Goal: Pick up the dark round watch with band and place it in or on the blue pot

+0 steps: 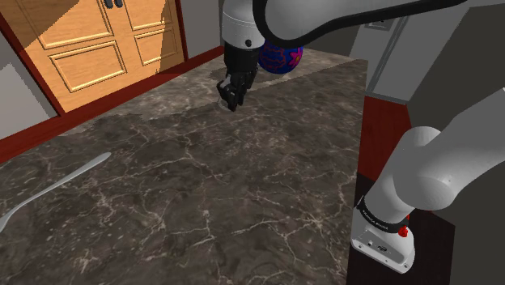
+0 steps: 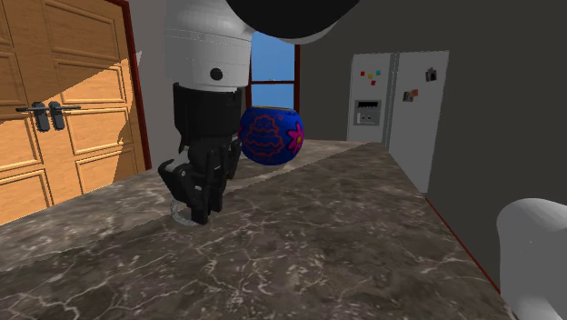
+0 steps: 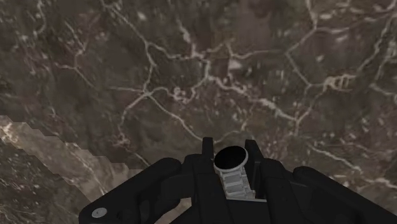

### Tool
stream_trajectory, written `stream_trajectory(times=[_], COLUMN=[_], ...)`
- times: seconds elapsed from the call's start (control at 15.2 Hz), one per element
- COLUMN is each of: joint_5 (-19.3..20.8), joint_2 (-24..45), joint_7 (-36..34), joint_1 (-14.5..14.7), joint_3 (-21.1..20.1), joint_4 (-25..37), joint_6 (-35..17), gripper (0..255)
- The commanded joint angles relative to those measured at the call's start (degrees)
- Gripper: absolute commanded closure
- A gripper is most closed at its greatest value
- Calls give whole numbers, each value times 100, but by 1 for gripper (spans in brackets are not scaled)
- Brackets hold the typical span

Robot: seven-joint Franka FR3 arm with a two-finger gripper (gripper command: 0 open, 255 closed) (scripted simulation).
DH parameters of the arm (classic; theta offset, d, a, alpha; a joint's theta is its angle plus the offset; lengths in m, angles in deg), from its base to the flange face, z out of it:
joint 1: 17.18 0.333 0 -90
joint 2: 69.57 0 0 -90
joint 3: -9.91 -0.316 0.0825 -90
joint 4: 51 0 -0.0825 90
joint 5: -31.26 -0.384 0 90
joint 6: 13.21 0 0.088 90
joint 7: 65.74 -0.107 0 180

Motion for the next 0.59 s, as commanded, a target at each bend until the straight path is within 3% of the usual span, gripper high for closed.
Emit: stream_trajectory(times=[0.0,0.53], joint_5=[0,0], joint_2=[0,-2], joint_7=[0,37], joint_1=[0,-10], joint_3=[0,22], joint_4=[-1,381], joint_6=[0,382], gripper=[255,255])
